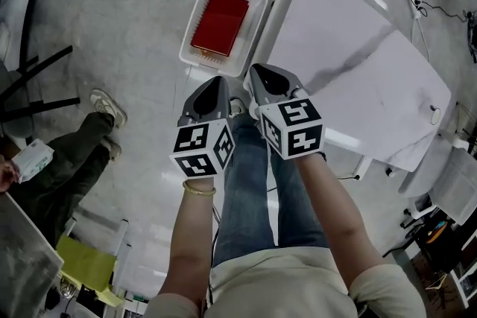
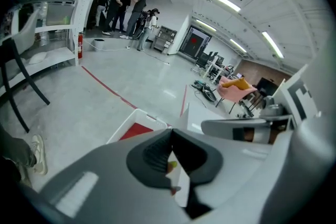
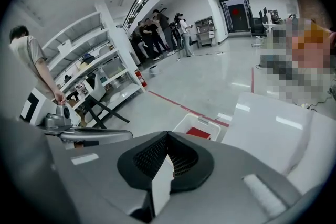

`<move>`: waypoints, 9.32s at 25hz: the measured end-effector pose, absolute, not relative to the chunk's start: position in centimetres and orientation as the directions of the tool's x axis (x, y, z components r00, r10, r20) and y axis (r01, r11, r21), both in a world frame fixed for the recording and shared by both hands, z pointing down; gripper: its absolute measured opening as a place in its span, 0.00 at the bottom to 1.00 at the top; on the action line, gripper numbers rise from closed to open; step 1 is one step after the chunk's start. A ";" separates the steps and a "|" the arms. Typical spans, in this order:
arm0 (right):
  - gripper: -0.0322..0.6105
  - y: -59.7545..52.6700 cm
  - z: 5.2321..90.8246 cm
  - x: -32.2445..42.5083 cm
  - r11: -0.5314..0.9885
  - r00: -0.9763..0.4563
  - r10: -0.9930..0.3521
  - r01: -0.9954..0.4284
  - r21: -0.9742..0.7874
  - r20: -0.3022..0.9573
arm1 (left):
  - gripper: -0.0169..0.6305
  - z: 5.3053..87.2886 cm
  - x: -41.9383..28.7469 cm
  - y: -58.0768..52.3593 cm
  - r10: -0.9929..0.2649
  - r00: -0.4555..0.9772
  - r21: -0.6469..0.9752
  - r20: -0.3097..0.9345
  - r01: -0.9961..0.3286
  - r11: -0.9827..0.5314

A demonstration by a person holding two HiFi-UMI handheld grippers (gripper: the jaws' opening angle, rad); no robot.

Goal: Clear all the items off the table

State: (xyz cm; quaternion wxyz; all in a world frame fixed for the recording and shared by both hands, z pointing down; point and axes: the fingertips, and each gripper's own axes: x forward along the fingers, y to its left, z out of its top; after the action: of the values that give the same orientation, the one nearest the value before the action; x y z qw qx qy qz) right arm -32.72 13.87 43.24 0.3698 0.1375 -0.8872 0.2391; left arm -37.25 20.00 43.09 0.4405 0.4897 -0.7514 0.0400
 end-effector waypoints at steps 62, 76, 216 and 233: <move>0.05 6.7 24.7 12.7 0.579 -0.586 -0.489 -0.772 -0.261 0.646 | 0.04 25.2 5.0 8.4 -0.700 0.322 0.348 0.637 -0.931 -0.112; 0.05 5.8 24.3 24.4 0.515 -0.543 -0.544 -0.818 -0.256 0.640 | 0.04 24.6 15.6 7.3 -0.684 0.353 0.343 0.638 -0.926 -0.159; 0.68 -24.6 55.5 41.8 0.418 -0.386 -0.671 -0.902 -0.107 0.633 | 0.04 53.8 37.3 -13.1 -0.357 0.459 0.377 0.814 -0.884 -0.276; 0.68 -22.1 51.5 55.6 0.170 -0.201 -0.755 -0.979 -0.110 0.624 | 0.04 52.0 46.6 -13.8 -0.303 0.522 0.378 0.797 -0.823 -0.424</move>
State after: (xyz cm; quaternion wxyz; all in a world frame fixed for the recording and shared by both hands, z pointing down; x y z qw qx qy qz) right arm 55.61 -22.10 51.55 0.2210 0.5923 -0.7321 0.2537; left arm 46.62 -13.84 52.04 0.3959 0.7774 -0.3621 0.3283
